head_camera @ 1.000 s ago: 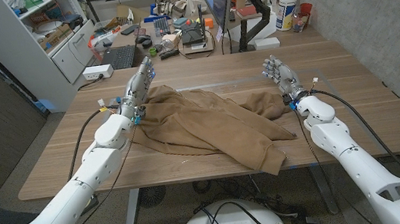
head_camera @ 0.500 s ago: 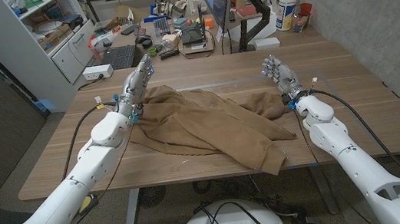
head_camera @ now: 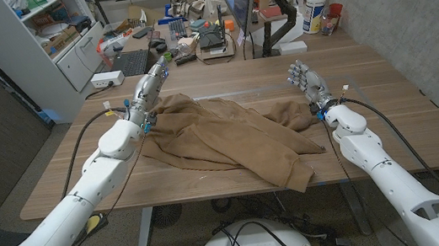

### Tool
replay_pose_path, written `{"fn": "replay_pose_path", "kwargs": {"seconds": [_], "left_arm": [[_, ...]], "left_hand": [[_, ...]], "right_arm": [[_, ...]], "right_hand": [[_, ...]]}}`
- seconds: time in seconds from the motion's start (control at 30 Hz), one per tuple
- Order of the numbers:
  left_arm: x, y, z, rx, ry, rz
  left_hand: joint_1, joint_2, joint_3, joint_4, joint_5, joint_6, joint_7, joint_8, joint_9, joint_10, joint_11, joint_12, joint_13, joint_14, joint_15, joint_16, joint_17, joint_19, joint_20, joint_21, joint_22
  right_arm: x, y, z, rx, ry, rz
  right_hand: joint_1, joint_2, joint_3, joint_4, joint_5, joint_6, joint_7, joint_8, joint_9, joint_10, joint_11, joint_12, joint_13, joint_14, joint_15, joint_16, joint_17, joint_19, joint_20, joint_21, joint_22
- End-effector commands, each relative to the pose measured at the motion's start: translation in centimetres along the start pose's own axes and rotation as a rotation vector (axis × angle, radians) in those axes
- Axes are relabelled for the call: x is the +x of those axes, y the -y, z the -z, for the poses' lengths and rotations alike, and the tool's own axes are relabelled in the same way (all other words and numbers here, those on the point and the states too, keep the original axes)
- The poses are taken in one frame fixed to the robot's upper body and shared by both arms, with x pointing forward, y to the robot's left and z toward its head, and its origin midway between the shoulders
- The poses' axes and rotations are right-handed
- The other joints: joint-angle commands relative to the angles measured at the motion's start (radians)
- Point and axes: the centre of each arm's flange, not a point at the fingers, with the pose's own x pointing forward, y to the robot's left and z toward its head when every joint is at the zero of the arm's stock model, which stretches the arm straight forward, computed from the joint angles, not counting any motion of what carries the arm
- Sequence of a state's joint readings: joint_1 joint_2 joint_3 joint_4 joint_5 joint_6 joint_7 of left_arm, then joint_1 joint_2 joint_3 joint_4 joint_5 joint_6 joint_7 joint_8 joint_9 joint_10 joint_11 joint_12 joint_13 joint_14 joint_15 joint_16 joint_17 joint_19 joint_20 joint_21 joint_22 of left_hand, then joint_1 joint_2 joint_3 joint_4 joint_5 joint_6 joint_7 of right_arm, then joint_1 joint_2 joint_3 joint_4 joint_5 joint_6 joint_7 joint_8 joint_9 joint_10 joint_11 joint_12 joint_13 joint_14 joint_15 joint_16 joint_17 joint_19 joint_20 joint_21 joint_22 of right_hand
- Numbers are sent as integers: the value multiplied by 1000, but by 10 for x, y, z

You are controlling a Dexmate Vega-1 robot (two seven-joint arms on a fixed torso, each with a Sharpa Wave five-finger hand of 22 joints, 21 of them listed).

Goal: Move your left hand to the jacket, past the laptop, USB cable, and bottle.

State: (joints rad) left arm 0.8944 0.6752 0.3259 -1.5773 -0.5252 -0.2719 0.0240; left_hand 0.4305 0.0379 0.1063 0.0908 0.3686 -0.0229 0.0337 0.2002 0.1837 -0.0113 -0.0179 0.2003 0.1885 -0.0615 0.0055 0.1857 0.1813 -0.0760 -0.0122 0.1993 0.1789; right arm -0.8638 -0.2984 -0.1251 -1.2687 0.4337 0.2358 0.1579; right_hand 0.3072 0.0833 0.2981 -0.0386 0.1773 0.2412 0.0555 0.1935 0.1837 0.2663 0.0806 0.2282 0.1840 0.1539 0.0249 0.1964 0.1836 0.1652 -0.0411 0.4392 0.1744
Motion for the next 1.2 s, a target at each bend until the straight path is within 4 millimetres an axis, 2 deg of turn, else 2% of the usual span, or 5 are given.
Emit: {"fn": "replay_pose_path", "kwargs": {"seconds": [0.03,1.03,1.1,1.17,1.2], "left_arm": [[-2,8,-13,95,24,7],[-5,27,-42,251,78,13],[-6,29,-44,258,77,9],[-6,30,-45,284,76,0],[-7,31,-45,293,76,-2]], "left_hand": [[18,1,3,-8,3,9,3,6,3,-3,-8,6,3,-8,-1,2,3,-16,-2,-4,4],[54,9,11,-28,-1,23,0,8,3,3,-6,8,3,-4,1,4,3,-20,1,0,5],[60,10,12,-31,-2,24,-1,8,3,4,-6,8,3,-3,1,4,3,-25,19,-1,6],[69,13,14,-36,-5,27,-5,8,4,6,-9,9,4,-2,-1,5,4,-29,57,1,8],[69,13,14,-36,-5,28,-6,8,4,6,-8,8,4,-2,-1,5,4,-30,58,0,9]], "right_arm": [[-1,0,2,0,-4,-2],[1,4,5,-10,-11,0],[1,5,5,-18,-13,3],[0,5,5,-16,-12,3],[0,5,5,-21,-11,4]], "right_hand": [[9,2,3,-4,7,13,0,5,6,8,-5,-4,1,9,-3,-1,4,11,-3,-1,4],[7,4,3,-6,7,15,-2,4,6,9,-4,-6,2,11,-2,-1,5,15,-2,-12,5],[7,4,3,-6,7,15,-1,4,6,10,-5,-6,2,11,0,-1,5,15,-2,-13,5],[7,4,3,-7,7,16,-1,5,6,10,-6,-6,2,11,0,-1,4,15,-2,-14,5],[7,4,3,-7,7,17,-1,5,6,10,-5,-6,2,12,0,-1,5,16,-2,-14,5]]}}
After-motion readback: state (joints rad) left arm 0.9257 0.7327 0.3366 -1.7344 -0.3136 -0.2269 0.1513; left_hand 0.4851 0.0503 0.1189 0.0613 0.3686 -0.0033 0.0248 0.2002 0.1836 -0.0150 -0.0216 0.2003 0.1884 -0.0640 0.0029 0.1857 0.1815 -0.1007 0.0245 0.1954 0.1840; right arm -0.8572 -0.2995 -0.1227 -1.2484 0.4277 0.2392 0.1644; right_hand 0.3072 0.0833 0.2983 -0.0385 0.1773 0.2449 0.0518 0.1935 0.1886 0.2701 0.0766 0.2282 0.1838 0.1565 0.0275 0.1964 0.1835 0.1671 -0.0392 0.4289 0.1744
